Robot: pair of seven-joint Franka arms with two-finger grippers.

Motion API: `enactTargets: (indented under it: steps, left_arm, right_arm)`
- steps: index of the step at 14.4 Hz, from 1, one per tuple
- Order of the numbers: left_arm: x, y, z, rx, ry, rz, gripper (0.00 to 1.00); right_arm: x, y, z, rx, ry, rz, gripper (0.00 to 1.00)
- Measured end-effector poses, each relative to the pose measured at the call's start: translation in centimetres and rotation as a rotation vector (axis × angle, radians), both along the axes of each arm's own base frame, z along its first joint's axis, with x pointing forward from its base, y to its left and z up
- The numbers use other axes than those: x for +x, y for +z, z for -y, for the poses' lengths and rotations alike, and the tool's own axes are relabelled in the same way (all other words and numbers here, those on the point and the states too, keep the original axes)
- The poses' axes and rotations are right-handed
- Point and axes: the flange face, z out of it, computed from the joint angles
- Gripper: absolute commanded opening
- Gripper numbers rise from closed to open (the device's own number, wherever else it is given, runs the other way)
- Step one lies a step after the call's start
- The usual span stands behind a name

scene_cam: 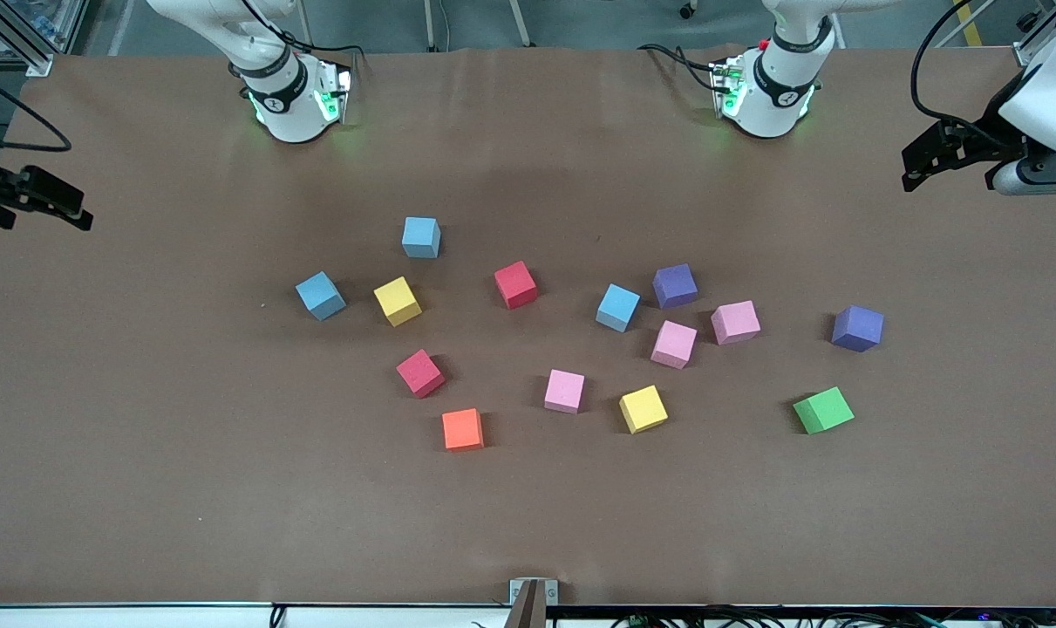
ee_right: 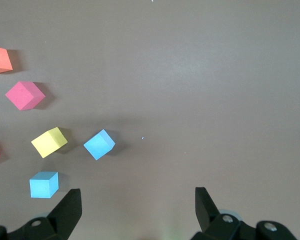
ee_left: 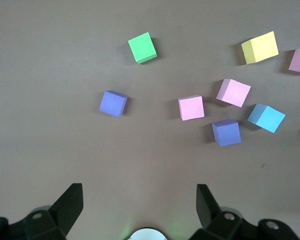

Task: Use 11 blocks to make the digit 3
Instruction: 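Reach the left gripper toward the red cube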

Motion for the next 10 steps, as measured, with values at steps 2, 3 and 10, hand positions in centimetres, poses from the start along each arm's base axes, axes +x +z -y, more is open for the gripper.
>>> enactTargets:
  steps: [2,3,10]
  left_arm:
    - [0.0,0.0,0.0,0.000,0.000,0.000,1.00]
    - [0.0,0.1,0.0,0.000,0.000,0.002,1.00]
    - [2.1,-1.8,2.0,-0.008,-0.039,-0.030,1.00]
  right_arm:
    - [-0.6,0.6,0.1,0.001,-0.002,0.005,1.00]
    - [-0.8,0.8,0.1,0.001,-0.001,0.006,1.00]
    - [-1.2,1.5,-0.1,0.001,0.002,0.020,1.00]
